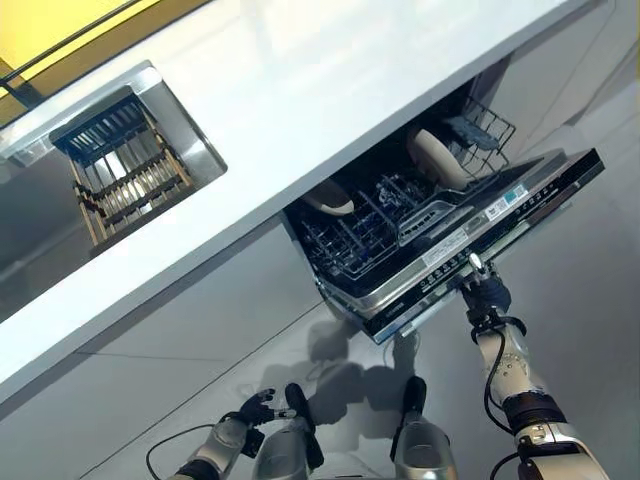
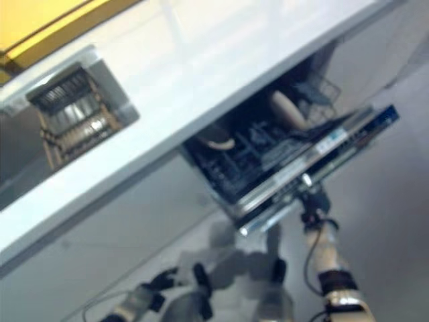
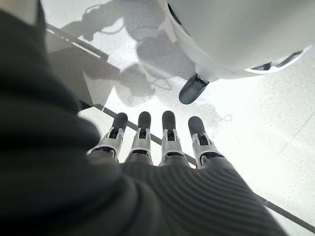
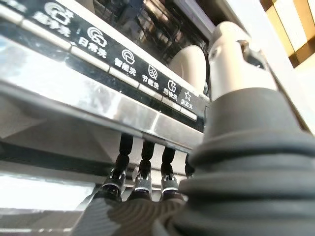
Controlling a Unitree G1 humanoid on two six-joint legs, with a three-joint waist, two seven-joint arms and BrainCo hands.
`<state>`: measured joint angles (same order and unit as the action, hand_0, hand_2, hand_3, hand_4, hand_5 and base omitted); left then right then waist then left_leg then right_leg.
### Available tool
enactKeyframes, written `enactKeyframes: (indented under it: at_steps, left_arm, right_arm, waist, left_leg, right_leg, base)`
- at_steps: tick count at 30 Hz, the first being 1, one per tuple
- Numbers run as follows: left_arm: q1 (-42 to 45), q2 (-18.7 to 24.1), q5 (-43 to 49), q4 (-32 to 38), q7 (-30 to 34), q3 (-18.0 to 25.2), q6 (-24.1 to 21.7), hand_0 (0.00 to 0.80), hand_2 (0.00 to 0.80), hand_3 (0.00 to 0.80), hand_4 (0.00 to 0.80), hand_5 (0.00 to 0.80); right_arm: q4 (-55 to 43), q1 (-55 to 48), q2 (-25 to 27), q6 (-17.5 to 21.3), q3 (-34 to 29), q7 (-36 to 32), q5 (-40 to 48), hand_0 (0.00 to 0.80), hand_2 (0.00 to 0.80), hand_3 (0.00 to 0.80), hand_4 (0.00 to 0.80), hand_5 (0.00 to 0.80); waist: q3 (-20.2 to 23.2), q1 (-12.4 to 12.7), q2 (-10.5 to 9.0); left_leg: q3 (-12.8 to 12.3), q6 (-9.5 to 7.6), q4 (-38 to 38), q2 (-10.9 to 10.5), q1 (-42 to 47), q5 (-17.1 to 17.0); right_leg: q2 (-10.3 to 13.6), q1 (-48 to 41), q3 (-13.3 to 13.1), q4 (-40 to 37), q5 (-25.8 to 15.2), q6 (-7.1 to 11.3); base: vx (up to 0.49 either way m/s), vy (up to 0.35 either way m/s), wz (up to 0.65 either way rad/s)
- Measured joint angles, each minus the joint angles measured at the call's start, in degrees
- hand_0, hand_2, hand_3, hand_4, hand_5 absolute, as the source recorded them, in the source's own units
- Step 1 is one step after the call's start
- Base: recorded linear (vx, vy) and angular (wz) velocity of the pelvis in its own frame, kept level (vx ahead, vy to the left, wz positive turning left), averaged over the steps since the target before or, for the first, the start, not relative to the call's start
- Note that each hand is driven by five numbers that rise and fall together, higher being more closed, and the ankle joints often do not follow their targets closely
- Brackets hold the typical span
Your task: Take plates into dishwasher
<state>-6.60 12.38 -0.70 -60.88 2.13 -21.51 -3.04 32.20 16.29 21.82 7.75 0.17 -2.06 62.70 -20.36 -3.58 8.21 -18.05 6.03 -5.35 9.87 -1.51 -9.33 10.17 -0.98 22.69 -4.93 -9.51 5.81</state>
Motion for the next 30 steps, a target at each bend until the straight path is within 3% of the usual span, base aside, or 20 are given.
enactKeyframes:
  at_steps: [6, 9, 10, 13, 16, 18, 23, 30]
  left_arm:
    - [1.18, 1.08, 0.07, -0.84, -0.08, 0.7, 0.09, 0.0, 0.0, 0.0, 0.0, 0.0]
    - [1.94, 1.77, 0.28, -0.88, -0.14, 0.78, 0.13, 0.0, 0.0, 0.0, 0.0, 0.0]
    - [1.99, 1.91, 1.38, -0.95, -0.16, 0.8, 0.24, 0.0, 0.0, 0.0, 0.0, 0.0]
    - [2.63, 2.01, 2.24, -1.01, -0.21, 0.76, 0.45, 0.0, 0.0, 0.0, 0.0, 0.0]
    - [3.83, 2.47, 2.27, -1.22, -0.49, 0.76, 0.57, 0.0, 0.0, 0.0, 0.0, 0.0]
    - [5.09, 2.76, 2.31, -1.41, -0.58, 0.76, 1.03, 0.0, 0.0, 0.0, 0.0, 0.0]
    - [6.85, 3.87, 2.42, -1.53, -1.14, 0.86, 1.12, 0.0, 0.0, 0.0, 0.0, 0.0]
    - [7.04, 4.02, 2.41, -1.5, -1.36, 2.67, 0.99, 0.0, 0.0, 0.0, 0.0, 0.0]
  right_arm:
    - [-4.95, -3.11, 1.42, -0.21, 4.85, -3.07, -5.79, 0.0, 0.0, 0.0, 0.0, 0.0]
    - [-10.33, -4.18, 0.92, -0.17, 8.38, -8.89, -7.9, 0.0, 0.0, 0.0, 0.0, 0.0]
    - [-15.88, -4.07, 0.71, -0.13, 11.41, -13.86, -9.36, 0.0, 0.0, 0.0, 0.0, 0.0]
    - [-22.19, -2.14, -3.74, 0.18, 14.61, -19.56, -10.49, 0.0, 0.0, 0.0, 0.0, 0.0]
    - [-22.21, -0.56, -6.03, 0.4, 15.41, -21.51, -10.84, 0.0, 0.0, 0.0, 0.0, 0.0]
    - [-22.18, -0.17, -6.51, 0.4, 15.44, -21.59, -11.12, 0.0, 0.0, 0.0, 0.0, 0.0]
    - [-22.15, -0.22, -7.44, 0.39, 15.52, -23.13, -11.88, 0.0, 0.0, 0.0, 0.0, 0.0]
    - [-20.18, -3.99, -2.68, -3.15, 17.79, -29.08, -18.59, 0.0, 0.0, 0.0, 0.0, 0.0]
  waist:
    - [1.9, 0.3, -3.37]
    - [3.44, 0.76, -4.92]
    - [4.96, 1.67, -5.34]
    - [9.05, 3.27, -6.19]
    - [12.24, 4.6, -7.13]
    - [12.36, 4.59, -7.35]
    - [12.52, 4.51, -7.72]
    - [13.06, 4.53, -8.59]
  left_leg:
    - [1.3, -0.17, 0.0, -0.11, 0.25, -0.14]
    - [1.45, -0.02, 0.01, -0.01, 1.01, -0.01]
    - [1.34, -0.04, 0.02, 0.29, 0.91, -0.01]
    - [1.0, -0.04, 0.02, 0.77, 0.52, -0.01]
    - [0.72, -0.95, 0.05, 0.52, -0.24, -0.71]
    - [0.79, -1.23, 0.06, 0.0, -0.22, -2.26]
    - [0.86, -1.5, 0.06, -1.36, -0.19, -2.32]
    - [0.98, -1.44, 0.03, -1.21, -0.25, -2.28]
  right_leg:
    - [0.05, -1.24, 1.23, 0.0, 0.26, 0.15]
    - [0.06, -2.41, 1.3, -0.02, 0.69, 0.28]
    - [-0.04, -2.81, 1.5, -0.03, 1.04, 0.37]
    - [-0.16, -4.54, 2.73, -0.05, 2.85, 1.09]
    - [0.16, -6.04, 2.89, 0.01, 4.56, 2.05]
    - [0.73, -7.42, 2.89, 0.09, 5.04, 3.01]
    - [2.02, -7.89, 2.87, 0.1, 4.84, 3.88]
    - [1.63, -7.96, 2.77, 0.1, 5.06, 4.02]
  base:
    - [0.06, 0.037, 0.12]
    - [0.049, 0.036, 0.14]
    - [0.056, 0.036, 0.35]
    - [0.055, 0.027, 0.61]
    - [0.048, 0.021, 0.81]
    - [0.042, 0.019, 0.57]
    - [0.013, 0.006, 0.07]
    - [0.002, 0.0, 0.0]
